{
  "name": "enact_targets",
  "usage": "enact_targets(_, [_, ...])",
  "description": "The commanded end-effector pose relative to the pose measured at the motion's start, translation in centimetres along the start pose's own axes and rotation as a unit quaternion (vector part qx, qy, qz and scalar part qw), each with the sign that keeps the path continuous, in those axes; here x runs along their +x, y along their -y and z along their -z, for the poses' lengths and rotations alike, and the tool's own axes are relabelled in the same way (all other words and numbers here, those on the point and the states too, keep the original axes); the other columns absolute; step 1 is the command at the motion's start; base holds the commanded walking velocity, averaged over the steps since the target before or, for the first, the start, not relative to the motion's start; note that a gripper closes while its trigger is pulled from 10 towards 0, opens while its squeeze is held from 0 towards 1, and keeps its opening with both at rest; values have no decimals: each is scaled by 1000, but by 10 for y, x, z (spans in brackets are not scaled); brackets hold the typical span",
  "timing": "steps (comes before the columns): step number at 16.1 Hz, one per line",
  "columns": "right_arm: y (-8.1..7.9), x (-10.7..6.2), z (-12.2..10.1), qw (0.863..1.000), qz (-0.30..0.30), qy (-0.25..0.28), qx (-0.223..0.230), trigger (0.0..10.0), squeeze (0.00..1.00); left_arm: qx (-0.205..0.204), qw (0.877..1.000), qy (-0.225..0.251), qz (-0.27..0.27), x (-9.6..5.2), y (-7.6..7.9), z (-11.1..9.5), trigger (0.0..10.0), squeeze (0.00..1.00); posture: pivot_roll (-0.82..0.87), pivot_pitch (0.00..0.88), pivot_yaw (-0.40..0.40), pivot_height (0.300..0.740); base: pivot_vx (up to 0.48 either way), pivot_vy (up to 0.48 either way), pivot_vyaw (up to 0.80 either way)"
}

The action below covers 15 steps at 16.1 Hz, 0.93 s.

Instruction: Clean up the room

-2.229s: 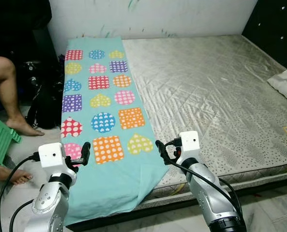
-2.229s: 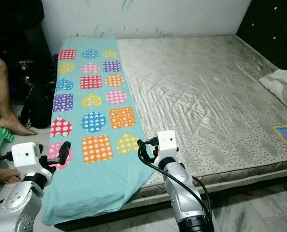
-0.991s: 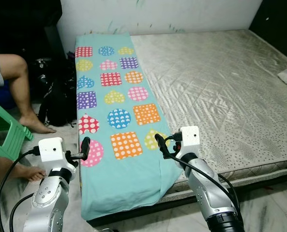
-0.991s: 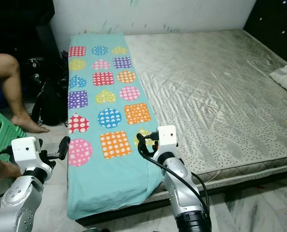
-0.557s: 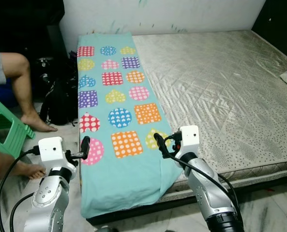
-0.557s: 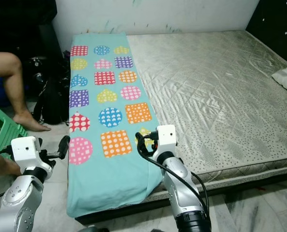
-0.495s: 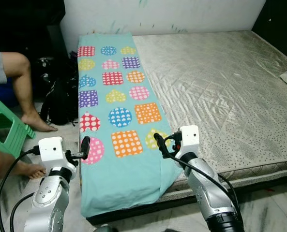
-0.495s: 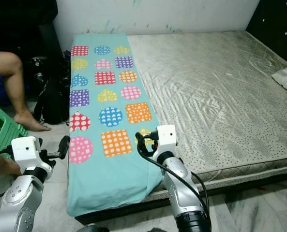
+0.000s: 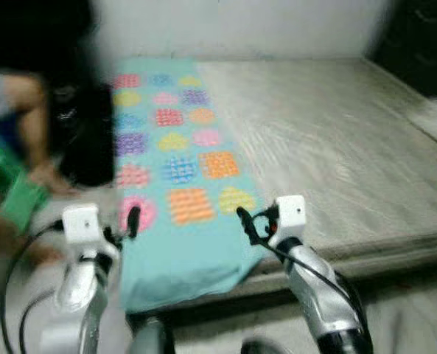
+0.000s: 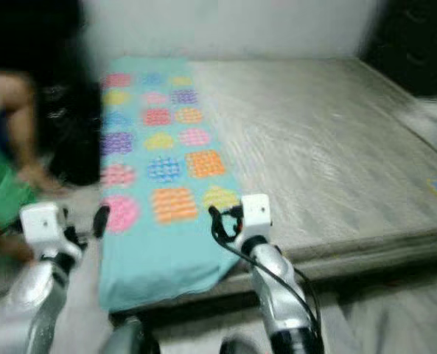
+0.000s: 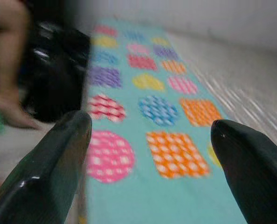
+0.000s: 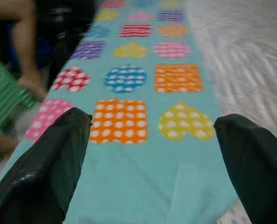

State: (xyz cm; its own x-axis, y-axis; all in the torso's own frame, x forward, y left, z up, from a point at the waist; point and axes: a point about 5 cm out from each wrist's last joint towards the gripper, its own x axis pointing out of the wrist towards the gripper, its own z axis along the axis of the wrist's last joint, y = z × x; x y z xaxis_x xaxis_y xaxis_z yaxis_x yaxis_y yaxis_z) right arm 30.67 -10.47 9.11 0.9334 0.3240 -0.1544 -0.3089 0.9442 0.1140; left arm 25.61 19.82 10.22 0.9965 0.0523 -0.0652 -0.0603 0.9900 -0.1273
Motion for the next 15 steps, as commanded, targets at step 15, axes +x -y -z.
enact_targets(15, [0, -2, 7, 1000, 1, -4, 5, 10000, 0, -1, 1000, -11, 14, -1, -1, 6, 10000, 0, -42, 80, -34, 602, 16, 0, 0])
